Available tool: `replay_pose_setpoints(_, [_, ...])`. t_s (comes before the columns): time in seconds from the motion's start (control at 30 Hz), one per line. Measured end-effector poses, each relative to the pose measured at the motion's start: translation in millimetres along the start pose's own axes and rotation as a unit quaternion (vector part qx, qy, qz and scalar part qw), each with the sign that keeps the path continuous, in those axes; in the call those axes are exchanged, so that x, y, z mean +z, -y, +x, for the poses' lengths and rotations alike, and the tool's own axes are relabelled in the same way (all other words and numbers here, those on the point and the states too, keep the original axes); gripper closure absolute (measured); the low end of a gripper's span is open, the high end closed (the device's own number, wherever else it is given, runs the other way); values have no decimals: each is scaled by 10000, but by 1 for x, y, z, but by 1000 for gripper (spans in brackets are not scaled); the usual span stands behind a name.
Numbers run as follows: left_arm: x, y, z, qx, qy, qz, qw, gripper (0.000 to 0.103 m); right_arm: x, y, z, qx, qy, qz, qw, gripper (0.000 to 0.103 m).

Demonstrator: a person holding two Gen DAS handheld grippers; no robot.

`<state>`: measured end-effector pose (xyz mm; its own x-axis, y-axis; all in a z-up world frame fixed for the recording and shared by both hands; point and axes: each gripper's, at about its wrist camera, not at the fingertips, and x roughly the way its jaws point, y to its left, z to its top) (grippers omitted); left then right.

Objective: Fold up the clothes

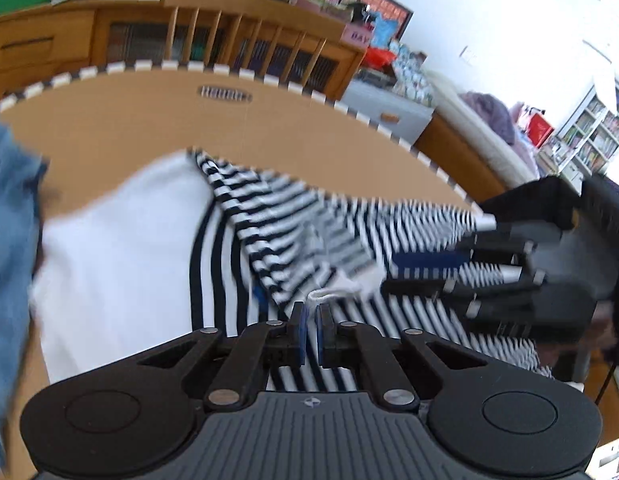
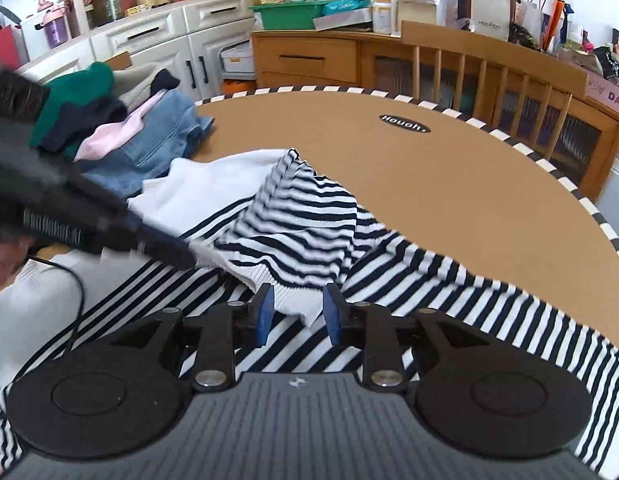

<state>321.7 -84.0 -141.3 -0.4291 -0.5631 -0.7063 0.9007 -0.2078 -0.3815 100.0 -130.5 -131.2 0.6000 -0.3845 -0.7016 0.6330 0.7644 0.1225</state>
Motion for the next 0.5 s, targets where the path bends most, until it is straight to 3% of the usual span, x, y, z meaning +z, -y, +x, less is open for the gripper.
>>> replay_pose_setpoints(0.17, [-21,-1,-10,54,-146,-86,9998,94,-1,7,-11,-6,128,373,9992,74])
replay_pose_setpoints(0.27, [-14,-5,-17,159,118,-254,9995,84,0,21,-3,17,92,843,9964,72])
replay_pose_setpoints(0.3, [-9,-7,-15,178,173,-421,9988,78,-1,26,4,60,10,1085,9941,72])
replay_pose_setpoints(0.4, [2,-9,2,167,168,-917,9955,76,-5,36,21,136,-256,1674,9855,72])
replay_pose_setpoints(0.43, [5,-8,9,157,147,-1042,9943,76,-8,38,24,169,-319,1821,9826,75])
replay_pose_setpoints(0.5, [5,-2,19,275,138,-1042,9941,76,-12,40,28,250,-400,1998,9787,92])
